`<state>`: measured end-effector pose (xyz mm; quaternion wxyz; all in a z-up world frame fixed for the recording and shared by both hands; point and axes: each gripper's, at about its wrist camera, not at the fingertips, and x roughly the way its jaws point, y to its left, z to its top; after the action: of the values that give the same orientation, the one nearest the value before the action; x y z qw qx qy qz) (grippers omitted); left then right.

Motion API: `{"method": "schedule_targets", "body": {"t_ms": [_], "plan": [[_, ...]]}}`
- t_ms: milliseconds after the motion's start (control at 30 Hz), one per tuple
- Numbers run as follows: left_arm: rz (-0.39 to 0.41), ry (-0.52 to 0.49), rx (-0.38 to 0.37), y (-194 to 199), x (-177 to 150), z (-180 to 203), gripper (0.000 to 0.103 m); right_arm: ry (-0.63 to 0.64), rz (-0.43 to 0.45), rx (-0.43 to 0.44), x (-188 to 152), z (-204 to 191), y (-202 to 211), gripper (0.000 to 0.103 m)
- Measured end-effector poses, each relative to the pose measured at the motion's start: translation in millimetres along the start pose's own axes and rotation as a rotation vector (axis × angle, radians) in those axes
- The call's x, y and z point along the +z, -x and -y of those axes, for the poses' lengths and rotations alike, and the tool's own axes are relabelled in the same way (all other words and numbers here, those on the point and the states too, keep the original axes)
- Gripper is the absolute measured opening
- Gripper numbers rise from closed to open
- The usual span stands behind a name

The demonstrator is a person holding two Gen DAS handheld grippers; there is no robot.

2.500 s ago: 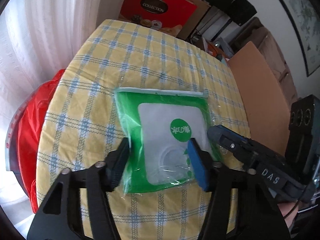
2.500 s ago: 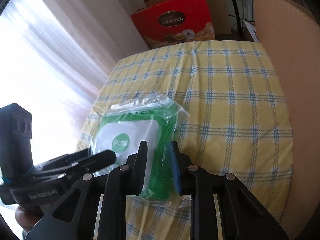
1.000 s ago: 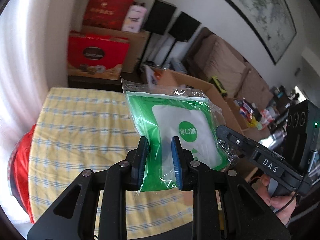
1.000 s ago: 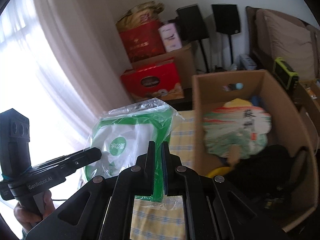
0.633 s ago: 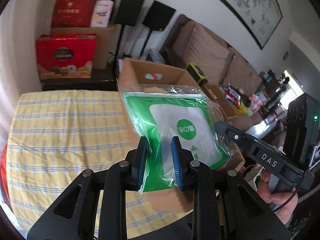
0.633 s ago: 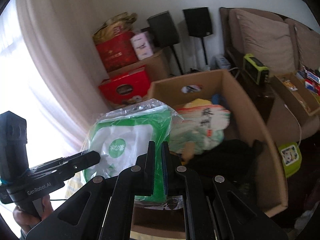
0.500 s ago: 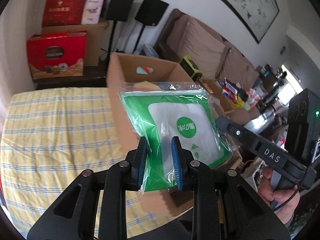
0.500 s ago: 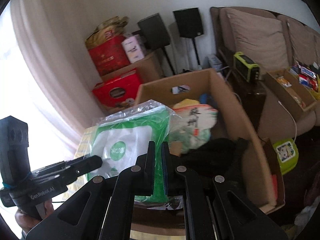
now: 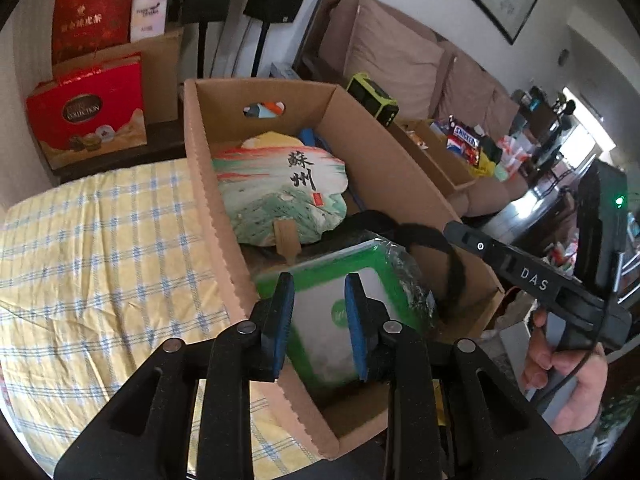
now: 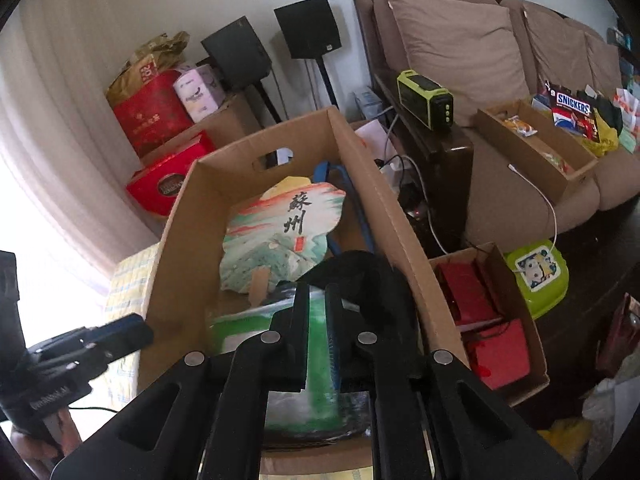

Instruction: Organize objects

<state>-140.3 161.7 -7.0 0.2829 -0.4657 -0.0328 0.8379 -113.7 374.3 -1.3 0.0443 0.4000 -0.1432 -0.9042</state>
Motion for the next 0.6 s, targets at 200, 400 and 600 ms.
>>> {"method": "schedule_targets", "body": {"t_ms": [200,400,600], "plan": [[0.047,-0.026,0.073,18.6,-1.9,-0.5,0.044,0.068,0.038,-0.009,-5.5,-18.4,12.6,0.025],[0.095,-0.028,0.109,37.8,-13.9,-7.5,0.072,0.170,0.067,-0.070,-20.0,-39.5,21.0,0.046],[0.112,0.061,0.103,51.5,-32.5,-28.7,0.094,0.257,0.120,-0.128,-46.7,-59.9,35.9,0.076]]}}
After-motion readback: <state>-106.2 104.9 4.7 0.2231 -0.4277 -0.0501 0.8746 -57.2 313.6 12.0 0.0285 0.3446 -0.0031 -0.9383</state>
